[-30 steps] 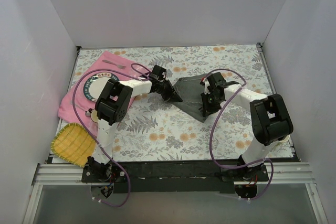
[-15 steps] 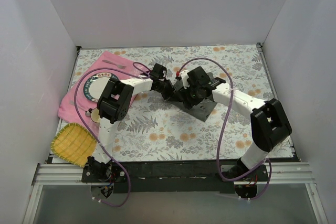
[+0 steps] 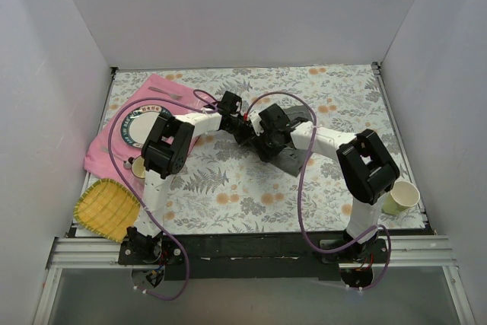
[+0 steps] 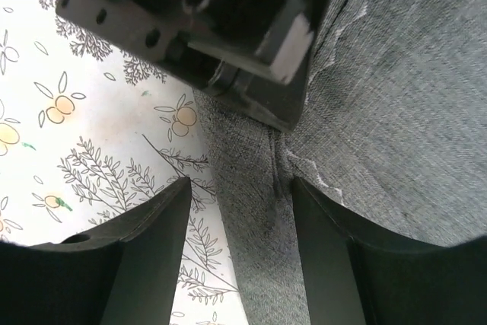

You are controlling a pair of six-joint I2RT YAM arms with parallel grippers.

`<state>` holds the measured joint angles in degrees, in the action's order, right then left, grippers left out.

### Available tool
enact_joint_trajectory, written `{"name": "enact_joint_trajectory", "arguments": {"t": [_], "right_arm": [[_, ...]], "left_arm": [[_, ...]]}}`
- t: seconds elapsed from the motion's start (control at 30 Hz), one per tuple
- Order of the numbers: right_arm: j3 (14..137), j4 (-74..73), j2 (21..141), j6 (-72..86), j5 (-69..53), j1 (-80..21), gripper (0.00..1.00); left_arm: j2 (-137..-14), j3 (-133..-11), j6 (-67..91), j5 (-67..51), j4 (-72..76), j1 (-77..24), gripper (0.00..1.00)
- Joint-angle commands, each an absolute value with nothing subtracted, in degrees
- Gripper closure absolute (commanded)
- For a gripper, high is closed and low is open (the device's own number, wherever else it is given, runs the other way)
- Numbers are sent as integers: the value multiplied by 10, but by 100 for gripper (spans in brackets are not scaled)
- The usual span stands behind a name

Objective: Fold the napkin, place the utensils inside, and roll it up
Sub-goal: Roll the napkin with the utensil

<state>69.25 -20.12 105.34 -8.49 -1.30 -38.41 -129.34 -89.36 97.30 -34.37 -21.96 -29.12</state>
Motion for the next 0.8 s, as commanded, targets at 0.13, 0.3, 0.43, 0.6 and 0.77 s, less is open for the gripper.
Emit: {"name": "enact_joint_trajectory", "arguments": {"t": [0.13, 0.3, 0.43, 0.6, 0.77], "right_arm": [[616, -133, 1051, -79, 48, -392, 48], [591, -114, 1057, -54, 63, -392, 78], [587, -112, 1065, -40, 12, -388, 94], [591, -111, 1083, -12, -116, -357, 99], [600, -98, 1114, 20, -263, -314, 99]], "left_arm": [[-1326, -903, 961, -293, -270, -288, 100], [-1320, -922, 964, -294, -282, -282, 100], [-1298, -954, 954, -277, -310, -267, 98], [-1234, -1019, 913, -194, -387, -239, 84], [-1159, -983, 918, -150, -409, -226, 64]]}}
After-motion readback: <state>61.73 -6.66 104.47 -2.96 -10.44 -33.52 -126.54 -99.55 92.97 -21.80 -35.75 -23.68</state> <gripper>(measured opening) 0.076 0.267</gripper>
